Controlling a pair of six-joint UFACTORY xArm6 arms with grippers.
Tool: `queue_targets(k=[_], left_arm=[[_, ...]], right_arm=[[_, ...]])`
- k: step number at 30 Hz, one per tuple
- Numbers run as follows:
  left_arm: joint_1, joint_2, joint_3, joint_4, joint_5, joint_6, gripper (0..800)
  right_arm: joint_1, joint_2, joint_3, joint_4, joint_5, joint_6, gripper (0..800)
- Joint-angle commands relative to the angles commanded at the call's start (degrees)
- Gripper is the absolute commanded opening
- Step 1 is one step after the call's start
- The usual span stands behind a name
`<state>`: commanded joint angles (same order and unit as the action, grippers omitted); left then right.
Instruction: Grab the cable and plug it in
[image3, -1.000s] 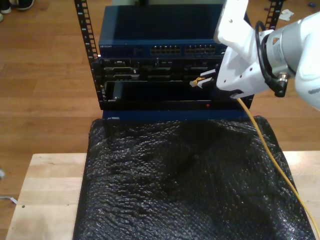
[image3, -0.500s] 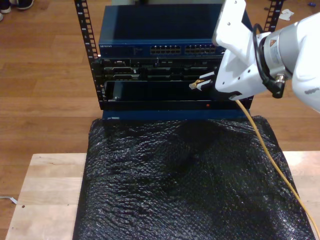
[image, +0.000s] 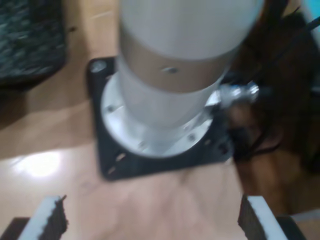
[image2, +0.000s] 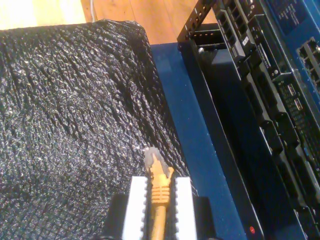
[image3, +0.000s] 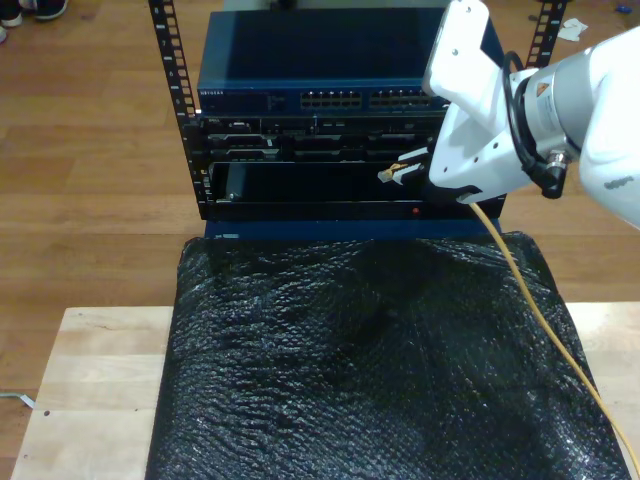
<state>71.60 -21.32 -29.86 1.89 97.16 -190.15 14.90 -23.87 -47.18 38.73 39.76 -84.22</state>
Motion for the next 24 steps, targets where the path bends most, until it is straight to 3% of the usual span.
queue_targets(k=[8,15,21,24], left_arm=[[1.49,-1.76,5.45,0.09,-4.66,0.00,799],[1.58,-6.33,10.81,1.32,-10.90,0.53,799],[4.84,-6.42,11.08,1.14,-11.96,3.16,799],[6.86,-6.51,11.43,1.32,-14.86,5.01,799]], right_arm=[[0.00,0.00,0.00,0.00,-0.09,-0.09,0],[-0.09,0.70,0.00,0.00,-0.09,-0.09,0],[-0.09,0.97,0.00,0.00,-0.09,-0.09,0],[-0.09,0.97,0.00,0.00,-0.09,-0.09,0]])
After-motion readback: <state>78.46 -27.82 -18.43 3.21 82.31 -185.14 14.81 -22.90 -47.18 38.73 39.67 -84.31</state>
